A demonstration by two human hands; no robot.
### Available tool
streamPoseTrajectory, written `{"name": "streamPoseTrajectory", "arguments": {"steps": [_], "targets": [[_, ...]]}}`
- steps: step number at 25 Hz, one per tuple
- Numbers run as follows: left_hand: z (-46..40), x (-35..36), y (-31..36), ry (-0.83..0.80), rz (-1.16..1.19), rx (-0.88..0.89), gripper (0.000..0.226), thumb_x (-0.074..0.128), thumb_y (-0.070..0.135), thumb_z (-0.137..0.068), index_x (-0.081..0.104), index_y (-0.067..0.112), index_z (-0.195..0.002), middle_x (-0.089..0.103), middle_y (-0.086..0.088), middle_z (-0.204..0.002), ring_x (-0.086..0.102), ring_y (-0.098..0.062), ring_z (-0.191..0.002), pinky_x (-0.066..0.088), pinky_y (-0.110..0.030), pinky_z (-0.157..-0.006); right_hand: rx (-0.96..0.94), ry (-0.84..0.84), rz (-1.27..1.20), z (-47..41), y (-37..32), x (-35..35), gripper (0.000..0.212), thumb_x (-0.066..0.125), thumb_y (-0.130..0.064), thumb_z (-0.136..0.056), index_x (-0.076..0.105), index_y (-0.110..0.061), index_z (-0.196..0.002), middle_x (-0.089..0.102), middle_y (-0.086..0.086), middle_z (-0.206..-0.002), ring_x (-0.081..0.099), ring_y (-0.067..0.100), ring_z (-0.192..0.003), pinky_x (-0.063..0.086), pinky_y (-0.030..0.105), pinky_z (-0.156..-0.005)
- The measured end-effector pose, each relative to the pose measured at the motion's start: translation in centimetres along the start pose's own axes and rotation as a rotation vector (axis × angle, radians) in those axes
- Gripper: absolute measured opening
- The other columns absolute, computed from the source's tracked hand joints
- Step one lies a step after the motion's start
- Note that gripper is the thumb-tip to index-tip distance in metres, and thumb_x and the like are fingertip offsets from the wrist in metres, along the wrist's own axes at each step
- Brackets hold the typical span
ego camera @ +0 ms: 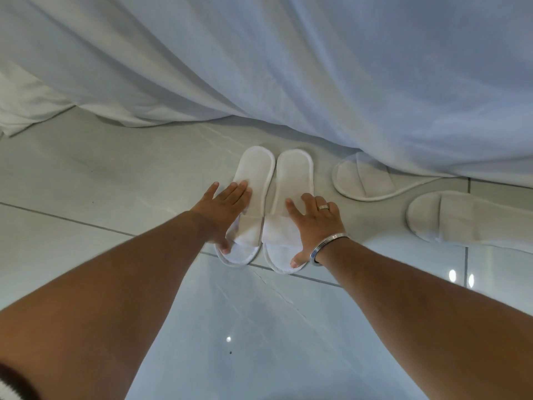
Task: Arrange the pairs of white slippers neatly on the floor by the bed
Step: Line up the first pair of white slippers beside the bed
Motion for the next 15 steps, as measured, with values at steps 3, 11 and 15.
{"name": "streamPoseTrajectory", "arguments": {"steps": [3,11,15], "targets": [[0.1,-0.2,0.1,0.015,0.006,0.003,0.151,0.084,0.061,-0.055,-0.024,0.015,-0.15,-0.025,-0.006,-0.161,-0.016,-0.023,-0.149,-0.006,-0.051,-0.118,-0.015,0.021,0.011,0.3,0.0,0.2,0.137,0.076,-0.072,-0.041,0.004,-0.025,-0.147,0.015,0.014,-0.15,0.023,0.035,-0.132,0.022,0.047,-0.105],[0.3,-1.9,0.6,-0.167,0.056,-0.004,0.146,0.08,0.069,-0.056,-0.017,0.017,-0.153,-0.023,-0.005,-0.162,-0.014,-0.021,-0.149,-0.006,-0.053,-0.119,-0.009,0.124,-0.121,3.6,2.1,-0.1,0.112,0.052,-0.077,-0.068,-0.002,-0.022,-0.149,-0.004,0.01,-0.159,-0.002,0.034,-0.144,-0.003,0.056,-0.113],[-0.7,-10.4,3.2,0.016,-0.046,0.088,0.1,0.067,0.07,-0.072,0.025,0.028,-0.153,0.02,0.002,-0.163,0.02,-0.021,-0.147,0.02,-0.042,-0.117,0.271,0.251,-0.187,7.8,11.5,-1.0,0.089,0.049,-0.068,-0.076,0.025,-0.018,-0.146,0.021,0.016,-0.155,0.022,0.039,-0.139,0.019,0.054,-0.11]]}}
Point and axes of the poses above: each hand's wrist, its own z-axis away from the middle knuckle, its own x-axis out of the palm, y = z × x, the point moved 8 cm from there along -z, towards the middle knuckle
